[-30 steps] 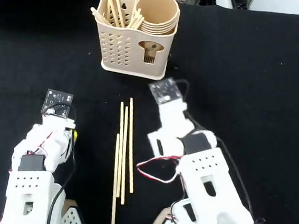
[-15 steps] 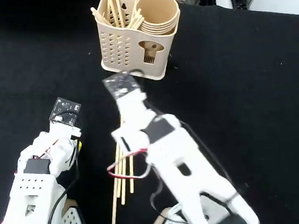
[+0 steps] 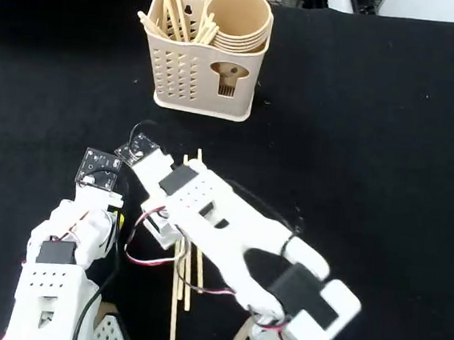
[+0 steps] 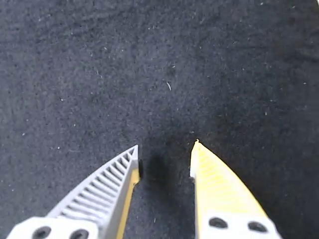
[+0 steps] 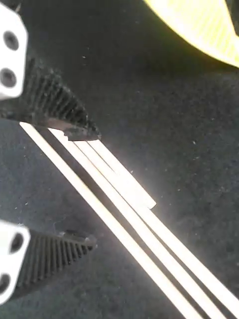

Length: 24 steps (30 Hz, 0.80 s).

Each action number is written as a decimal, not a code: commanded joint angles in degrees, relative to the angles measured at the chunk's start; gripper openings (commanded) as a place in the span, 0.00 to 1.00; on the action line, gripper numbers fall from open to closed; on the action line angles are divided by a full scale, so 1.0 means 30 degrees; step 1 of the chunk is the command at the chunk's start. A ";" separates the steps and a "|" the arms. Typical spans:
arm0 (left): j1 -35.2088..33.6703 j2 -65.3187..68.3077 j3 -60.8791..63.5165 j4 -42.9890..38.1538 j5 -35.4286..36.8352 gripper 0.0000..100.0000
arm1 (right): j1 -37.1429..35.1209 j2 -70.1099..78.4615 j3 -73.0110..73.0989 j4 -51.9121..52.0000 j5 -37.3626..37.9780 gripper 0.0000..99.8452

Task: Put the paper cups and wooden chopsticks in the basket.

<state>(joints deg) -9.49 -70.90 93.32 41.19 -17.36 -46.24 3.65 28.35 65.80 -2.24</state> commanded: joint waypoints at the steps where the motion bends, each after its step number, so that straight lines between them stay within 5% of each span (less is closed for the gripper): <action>1: 0.0278 0.0000 -0.0044 -0.0352 0.0000 0.18 | -0.0176 0.0513 -0.1040 -0.0762 -0.1172 0.31; 9: 0.0220 -0.0029 -0.0132 -0.0352 0.0088 0.18 | -0.0147 0.1832 -0.1011 -0.2022 -0.3018 0.30; 12: -0.1509 -0.0117 -0.0747 -0.0352 0.0381 0.18 | -0.0147 0.2183 -0.1040 -0.2022 -0.3048 0.30; 18: -0.7106 -0.1641 -0.1421 -0.0850 0.6271 0.18 | -0.0147 0.2330 -0.1070 -0.2227 -0.3048 0.30; 24: -0.6549 -0.3985 0.0308 -0.1788 0.6857 0.18 | -0.0147 0.2359 -0.0952 -0.2403 -0.3048 0.27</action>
<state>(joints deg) -30.33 -79.60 94.11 36.88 2.33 -46.24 10.77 27.56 59.47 -10.86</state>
